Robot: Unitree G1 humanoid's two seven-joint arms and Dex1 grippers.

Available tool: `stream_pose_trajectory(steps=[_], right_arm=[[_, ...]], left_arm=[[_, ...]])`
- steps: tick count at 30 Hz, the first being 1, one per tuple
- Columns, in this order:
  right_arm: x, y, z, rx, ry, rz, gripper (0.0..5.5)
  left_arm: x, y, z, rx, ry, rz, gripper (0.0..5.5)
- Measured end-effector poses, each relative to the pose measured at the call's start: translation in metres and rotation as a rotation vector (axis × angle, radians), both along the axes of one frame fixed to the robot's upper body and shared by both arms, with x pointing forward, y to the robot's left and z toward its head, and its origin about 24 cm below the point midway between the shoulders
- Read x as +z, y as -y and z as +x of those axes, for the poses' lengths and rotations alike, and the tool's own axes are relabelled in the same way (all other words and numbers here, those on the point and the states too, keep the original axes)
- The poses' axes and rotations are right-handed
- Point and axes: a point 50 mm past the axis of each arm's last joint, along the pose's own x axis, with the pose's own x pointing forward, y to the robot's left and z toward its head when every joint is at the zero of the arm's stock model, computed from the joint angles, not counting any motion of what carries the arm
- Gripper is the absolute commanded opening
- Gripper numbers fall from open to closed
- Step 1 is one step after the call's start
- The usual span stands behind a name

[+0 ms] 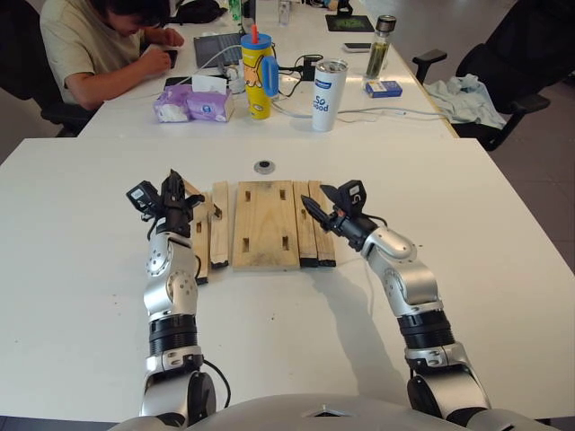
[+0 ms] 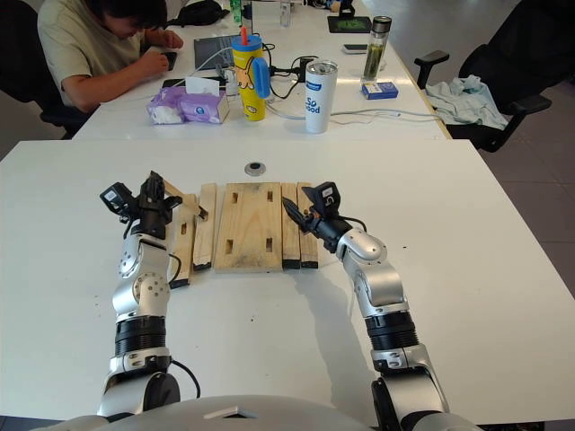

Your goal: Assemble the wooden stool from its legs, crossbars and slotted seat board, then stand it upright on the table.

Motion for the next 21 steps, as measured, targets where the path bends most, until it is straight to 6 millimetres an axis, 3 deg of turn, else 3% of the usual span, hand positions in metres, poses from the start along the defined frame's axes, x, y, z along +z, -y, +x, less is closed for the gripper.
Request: stream_pose_trajectory(steps=[9, 21], right_arm=[[-0.001, -0.001, 0.0, -0.001, -0.003, -0.001, 2.8], [-0.002, -0.003, 0.002, 0.004, -0.004, 0.002, 2.8]], left_arm=[[0.004, 0.002, 0.003, -0.012, 0.002, -0.018, 0.46], [-0.015, -0.004, 0.004, 0.006, -0.064, -0.015, 0.46]])
